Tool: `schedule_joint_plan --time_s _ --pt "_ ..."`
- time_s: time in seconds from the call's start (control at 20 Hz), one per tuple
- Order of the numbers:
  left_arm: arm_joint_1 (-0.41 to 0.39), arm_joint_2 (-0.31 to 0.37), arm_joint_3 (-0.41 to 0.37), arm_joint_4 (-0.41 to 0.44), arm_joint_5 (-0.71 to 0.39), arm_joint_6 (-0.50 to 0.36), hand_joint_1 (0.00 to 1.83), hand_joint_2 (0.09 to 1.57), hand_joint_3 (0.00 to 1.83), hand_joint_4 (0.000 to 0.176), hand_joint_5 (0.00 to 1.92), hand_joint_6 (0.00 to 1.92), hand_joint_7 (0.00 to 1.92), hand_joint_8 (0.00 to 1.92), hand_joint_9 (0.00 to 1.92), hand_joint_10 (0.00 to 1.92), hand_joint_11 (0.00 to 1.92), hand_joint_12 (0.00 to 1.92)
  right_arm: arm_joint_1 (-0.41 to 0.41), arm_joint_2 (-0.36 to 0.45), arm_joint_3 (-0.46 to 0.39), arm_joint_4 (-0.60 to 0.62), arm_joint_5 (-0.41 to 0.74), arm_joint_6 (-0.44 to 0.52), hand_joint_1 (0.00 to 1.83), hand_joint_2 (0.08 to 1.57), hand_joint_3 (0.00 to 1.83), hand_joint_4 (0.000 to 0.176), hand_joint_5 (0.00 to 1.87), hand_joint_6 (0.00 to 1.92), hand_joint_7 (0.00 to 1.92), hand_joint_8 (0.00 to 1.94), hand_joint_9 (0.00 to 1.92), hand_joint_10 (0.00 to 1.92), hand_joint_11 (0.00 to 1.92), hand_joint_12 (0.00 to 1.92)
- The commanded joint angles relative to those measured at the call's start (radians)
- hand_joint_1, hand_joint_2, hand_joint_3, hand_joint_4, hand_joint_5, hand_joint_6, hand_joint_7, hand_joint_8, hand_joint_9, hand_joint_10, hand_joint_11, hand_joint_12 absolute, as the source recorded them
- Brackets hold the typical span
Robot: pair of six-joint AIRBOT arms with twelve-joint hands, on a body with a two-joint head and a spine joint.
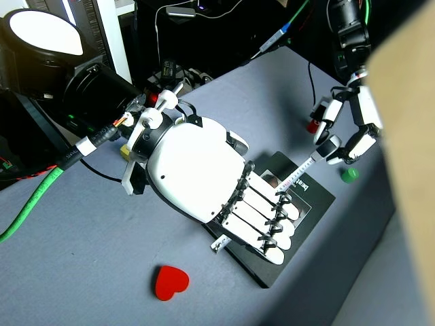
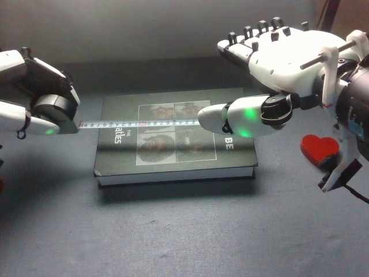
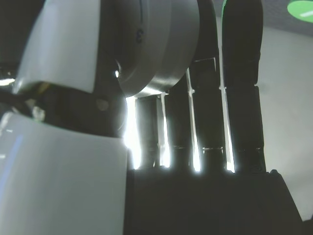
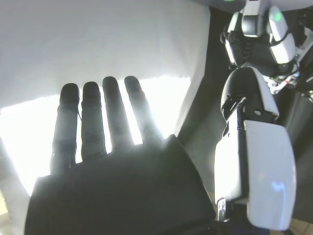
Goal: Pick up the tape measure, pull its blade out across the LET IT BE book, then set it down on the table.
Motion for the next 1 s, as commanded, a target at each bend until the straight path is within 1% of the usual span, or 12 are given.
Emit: schedule_joint_plan --time_s 0.0,0.15,0.2,0.35,0.4,0.45,0.5,0.55,0.7,0.75,0.8,0.95 --pt "-0.01 -0.006 0.011 -0.052 -0.092 -0.021 1.26 1.08 0.0 0.0 1.11 0.61 1.04 1.05 1.16 0.57 1.0 0.93 0.009 0.004 0.0 -0.072 -0.025 0.004 0.0 1.06 0.0 0.0 0.0 0.0 0.02 0.0 0.0 0.0 0.03 0.06" --pt "-0.01 -0.02 0.036 -0.016 -0.093 -0.032 1.26 1.08 0.0 0.0 1.11 0.61 1.05 1.03 1.16 0.56 1.0 0.93 0.009 0.004 0.0 -0.074 -0.027 0.004 0.0 1.06 0.0 0.0 0.0 0.0 0.02 0.0 0.0 0.0 0.03 0.06" --pt "-0.004 -0.026 0.049 0.0 -0.092 -0.032 1.25 1.08 0.0 0.0 1.07 0.69 1.05 1.03 1.16 0.54 1.0 0.93 0.009 0.004 0.0 -0.075 -0.027 0.004 0.0 1.06 0.0 0.0 0.0 0.0 0.02 0.0 0.0 0.0 0.04 0.07" --pt "-0.001 -0.039 0.074 0.006 -0.092 -0.032 1.25 1.09 0.0 0.0 1.04 0.73 1.05 1.02 1.16 0.53 1.0 0.93 0.009 0.003 0.0 -0.076 -0.027 0.004 0.0 1.06 0.0 0.0 0.0 0.0 0.02 0.0 0.0 0.0 0.04 0.07" --pt "-0.002 -0.042 0.081 0.007 -0.092 -0.032 1.36 1.09 0.01 0.0 1.02 0.7 0.98 0.98 1.04 1.04 1.0 0.93 0.009 0.003 0.0 -0.076 -0.027 0.004 0.0 1.06 0.0 0.0 0.0 0.0 0.03 0.01 0.0 0.0 0.04 0.07" --pt "-0.006 -0.047 0.092 0.008 -0.092 -0.032 1.38 1.1 0.0 0.0 0.98 0.74 0.95 0.99 1.0 1.2 0.98 0.95 0.009 0.003 0.0 -0.076 -0.027 0.004 0.0 1.06 0.0 0.0 0.0 0.0 0.03 0.01 0.0 0.0 0.03 0.08" --pt "-0.009 -0.052 0.103 0.008 -0.092 -0.032 1.38 1.1 0.0 0.0 0.98 0.75 0.95 1.0 0.99 1.2 0.97 0.96 0.009 0.003 0.0 -0.076 -0.027 0.004 0.01 1.05 0.0 0.0 0.0 0.0 0.03 0.0 0.0 0.0 0.03 0.08" --pt "-0.012 -0.062 0.141 0.016 -0.092 -0.032 1.38 1.11 0.0 0.0 0.95 0.79 0.93 1.02 0.99 1.21 0.97 0.97 0.01 0.003 0.0 -0.078 -0.028 0.004 0.05 1.04 0.0 0.0 0.0 0.0 0.04 0.0 0.0 0.0 0.0 0.14" --pt "-0.004 -0.065 0.158 0.029 -0.1 -0.049 1.38 1.11 0.0 0.0 0.96 0.79 0.93 1.02 0.99 1.22 0.97 0.97 0.01 0.003 0.0 -0.079 -0.028 0.005 0.06 1.03 0.0 0.0 0.0 0.0 0.03 0.0 0.0 0.0 0.0 0.15" --pt "0.003 -0.067 0.161 0.031 -0.104 -0.056 1.38 1.09 0.0 0.0 1.01 0.69 0.99 0.95 1.05 1.16 0.98 0.98 0.01 0.003 0.0 -0.08 -0.028 0.005 0.05 1.04 0.0 0.0 0.0 0.0 0.04 0.0 0.0 0.0 0.0 0.15" --pt "0.006 -0.067 0.163 0.031 -0.106 -0.057 1.38 1.08 0.0 0.0 1.03 0.64 1.01 0.92 1.07 1.13 0.99 0.97 0.01 0.003 0.0 -0.08 -0.028 0.005 0.04 1.05 0.01 0.0 0.0 0.0 0.03 0.0 0.0 0.0 0.0 0.15" --pt "0.014 -0.068 0.165 0.031 -0.111 -0.062 1.39 1.07 0.0 0.0 1.03 0.63 1.02 0.92 1.08 1.12 0.99 0.96 0.009 0.003 0.0 -0.081 -0.028 0.005 0.03 1.06 0.01 0.0 0.0 0.0 0.03 0.0 0.0 0.0 0.0 0.13"
